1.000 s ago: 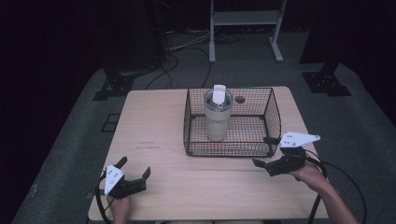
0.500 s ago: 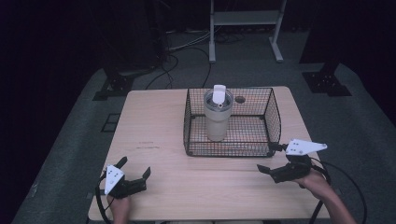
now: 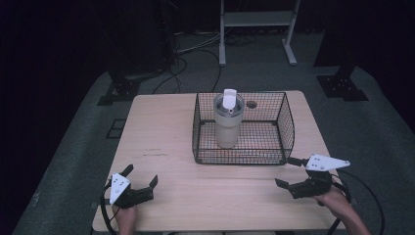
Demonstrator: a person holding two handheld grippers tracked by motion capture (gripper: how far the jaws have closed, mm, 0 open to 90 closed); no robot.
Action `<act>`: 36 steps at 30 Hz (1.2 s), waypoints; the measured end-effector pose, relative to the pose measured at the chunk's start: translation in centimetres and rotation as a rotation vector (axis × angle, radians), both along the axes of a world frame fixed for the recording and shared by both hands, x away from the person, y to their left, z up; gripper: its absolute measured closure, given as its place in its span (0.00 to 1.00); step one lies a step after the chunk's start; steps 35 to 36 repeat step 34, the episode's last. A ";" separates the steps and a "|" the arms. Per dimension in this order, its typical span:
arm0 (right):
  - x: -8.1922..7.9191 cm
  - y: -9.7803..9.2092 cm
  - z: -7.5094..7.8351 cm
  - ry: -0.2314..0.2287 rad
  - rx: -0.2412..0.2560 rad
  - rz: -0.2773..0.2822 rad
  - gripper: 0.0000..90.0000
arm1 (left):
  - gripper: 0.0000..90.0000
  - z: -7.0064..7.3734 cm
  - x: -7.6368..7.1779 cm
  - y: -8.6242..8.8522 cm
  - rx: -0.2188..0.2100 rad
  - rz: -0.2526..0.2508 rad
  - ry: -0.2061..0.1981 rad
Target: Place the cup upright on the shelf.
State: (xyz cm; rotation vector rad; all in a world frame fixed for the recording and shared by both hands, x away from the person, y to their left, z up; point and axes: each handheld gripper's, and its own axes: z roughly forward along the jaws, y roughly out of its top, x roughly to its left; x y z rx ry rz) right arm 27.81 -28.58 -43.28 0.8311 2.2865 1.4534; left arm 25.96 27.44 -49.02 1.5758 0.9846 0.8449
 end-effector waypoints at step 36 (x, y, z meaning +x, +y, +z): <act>-2.0 -3.3 -4.1 0.014 0.032 -0.146 0.11 | 0.00 0.0 0.0 -0.1 0.001 0.004 -0.002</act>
